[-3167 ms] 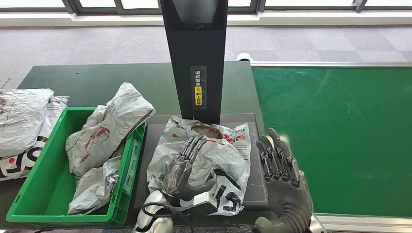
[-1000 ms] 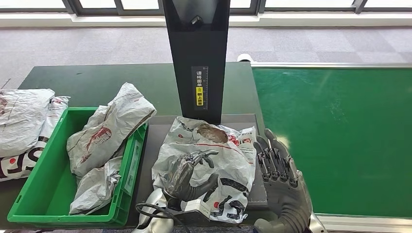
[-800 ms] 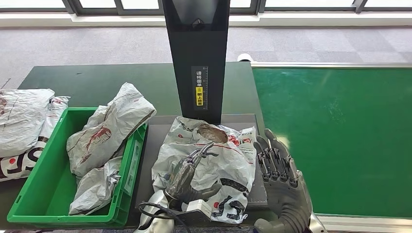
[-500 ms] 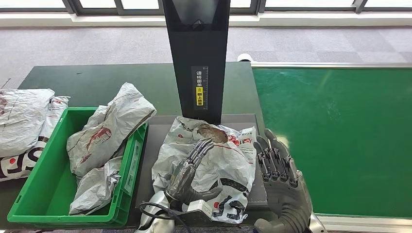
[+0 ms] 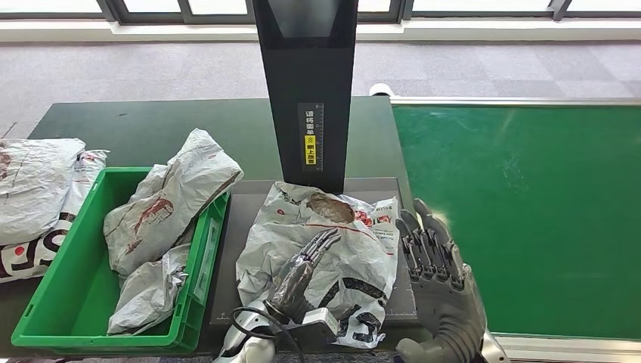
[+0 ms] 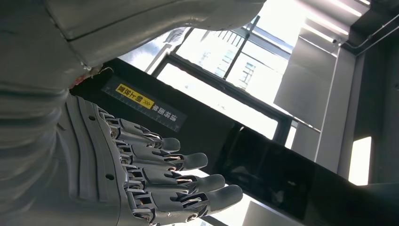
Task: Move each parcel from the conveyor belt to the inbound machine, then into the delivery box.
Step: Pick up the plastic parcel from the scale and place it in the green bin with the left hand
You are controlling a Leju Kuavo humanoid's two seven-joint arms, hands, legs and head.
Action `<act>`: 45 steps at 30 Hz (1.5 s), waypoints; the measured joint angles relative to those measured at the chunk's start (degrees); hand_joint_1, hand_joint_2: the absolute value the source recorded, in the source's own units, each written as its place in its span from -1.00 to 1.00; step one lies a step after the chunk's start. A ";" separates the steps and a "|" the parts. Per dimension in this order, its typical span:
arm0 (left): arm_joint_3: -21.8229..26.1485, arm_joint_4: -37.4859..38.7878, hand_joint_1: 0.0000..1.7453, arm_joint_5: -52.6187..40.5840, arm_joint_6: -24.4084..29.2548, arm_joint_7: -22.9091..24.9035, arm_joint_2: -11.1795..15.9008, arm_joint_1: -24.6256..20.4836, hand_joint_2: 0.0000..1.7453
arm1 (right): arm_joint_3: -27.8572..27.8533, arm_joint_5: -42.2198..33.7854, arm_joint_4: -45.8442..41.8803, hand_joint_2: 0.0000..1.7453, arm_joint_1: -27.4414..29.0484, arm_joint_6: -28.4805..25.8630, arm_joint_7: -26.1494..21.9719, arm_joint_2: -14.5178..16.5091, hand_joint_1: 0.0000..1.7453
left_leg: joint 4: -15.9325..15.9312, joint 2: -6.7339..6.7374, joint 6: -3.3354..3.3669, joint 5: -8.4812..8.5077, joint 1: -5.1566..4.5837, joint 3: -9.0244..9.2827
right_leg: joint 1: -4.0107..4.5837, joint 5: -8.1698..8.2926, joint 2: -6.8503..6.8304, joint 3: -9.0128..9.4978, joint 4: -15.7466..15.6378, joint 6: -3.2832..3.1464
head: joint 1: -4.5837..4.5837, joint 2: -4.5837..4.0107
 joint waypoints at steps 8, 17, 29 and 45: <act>-0.29 15.35 -1.00 -7.66 -8.10 7.69 -1.51 -6.68 -1.00 | 0.00 -1.13 0.39 1.00 -0.68 0.26 0.01 -0.09 -1.00 | 0.00 -0.05 0.01 0.00 0.00 0.04 | -0.01 -0.01 -0.03 0.10 0.00 0.01 | 0.01 0.00; -1.81 26.84 -1.00 -10.52 -7.73 9.58 -2.83 -11.46 1.00 | 0.09 -2.03 1.87 1.00 -2.04 0.85 0.04 -0.40 -1.00 | -0.02 -0.33 0.14 -0.45 -0.02 0.62 | -0.03 -0.57 -0.31 1.33 -0.05 0.12 | 0.01 0.00; -2.19 27.36 1.00 -10.23 1.12 6.84 -3.37 -11.94 1.00 | 0.33 -1.84 2.54 1.00 -2.43 0.23 0.05 -0.55 -1.00 | -0.02 -0.31 0.10 -0.57 -0.02 1.00 | -0.03 -0.67 -0.28 1.70 -0.03 0.07 | 0.01 0.00; -2.16 18.12 1.00 -9.48 7.99 5.18 -2.59 -9.63 1.00 | 0.37 -0.80 2.54 1.00 -1.57 -0.99 0.00 -0.55 -1.00 | 0.00 -0.32 0.01 -0.36 -0.02 0.62 | -0.03 -0.46 -0.25 0.79 0.02 0.04 | 0.01 0.00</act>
